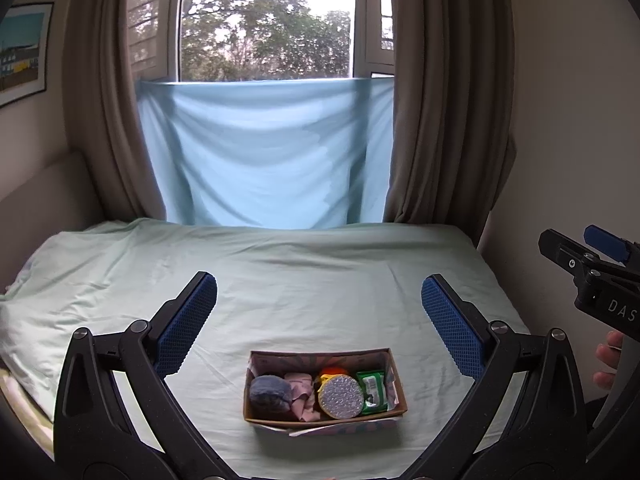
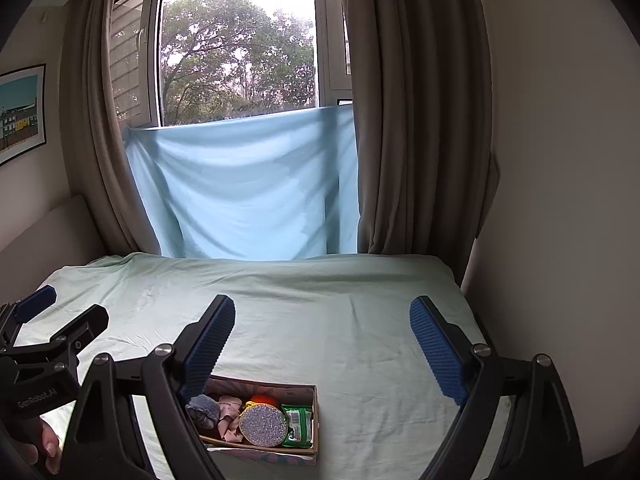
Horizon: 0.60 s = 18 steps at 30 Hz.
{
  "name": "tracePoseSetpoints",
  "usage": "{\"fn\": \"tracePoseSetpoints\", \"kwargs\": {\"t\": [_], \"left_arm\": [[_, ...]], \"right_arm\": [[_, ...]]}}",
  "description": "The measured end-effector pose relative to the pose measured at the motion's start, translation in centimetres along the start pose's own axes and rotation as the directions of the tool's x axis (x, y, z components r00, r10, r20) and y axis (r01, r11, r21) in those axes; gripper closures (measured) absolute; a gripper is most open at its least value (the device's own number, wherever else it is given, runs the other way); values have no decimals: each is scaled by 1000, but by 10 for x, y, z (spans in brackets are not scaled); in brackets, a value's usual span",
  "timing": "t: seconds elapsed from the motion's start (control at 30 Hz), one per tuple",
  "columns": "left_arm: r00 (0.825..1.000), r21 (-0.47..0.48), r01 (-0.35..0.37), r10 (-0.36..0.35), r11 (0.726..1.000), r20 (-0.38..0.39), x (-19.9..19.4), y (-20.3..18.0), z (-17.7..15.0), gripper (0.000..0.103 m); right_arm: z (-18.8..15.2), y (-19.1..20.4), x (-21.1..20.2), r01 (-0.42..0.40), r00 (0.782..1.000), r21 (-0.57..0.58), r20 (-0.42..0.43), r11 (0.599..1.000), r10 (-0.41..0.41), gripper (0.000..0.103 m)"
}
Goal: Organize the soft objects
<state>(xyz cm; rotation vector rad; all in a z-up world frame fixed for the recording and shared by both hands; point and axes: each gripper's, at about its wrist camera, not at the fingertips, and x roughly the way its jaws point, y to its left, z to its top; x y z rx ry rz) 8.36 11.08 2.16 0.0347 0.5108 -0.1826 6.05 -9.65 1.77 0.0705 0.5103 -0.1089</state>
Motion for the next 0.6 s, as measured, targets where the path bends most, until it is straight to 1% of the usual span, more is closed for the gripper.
{"fn": "tracePoseSetpoints", "kwargs": {"t": [0.23,0.6], "left_arm": [[1000,0,-18,18,1000,12,0,1,0,1],[998,15,-10,9,1000,54,-3,-2,0,1]], "right_arm": [[0,0,-1,3,1000,0,11,1000,-3,16],[2,1,-1,5,1000,0,13,1000,-5,16]]}}
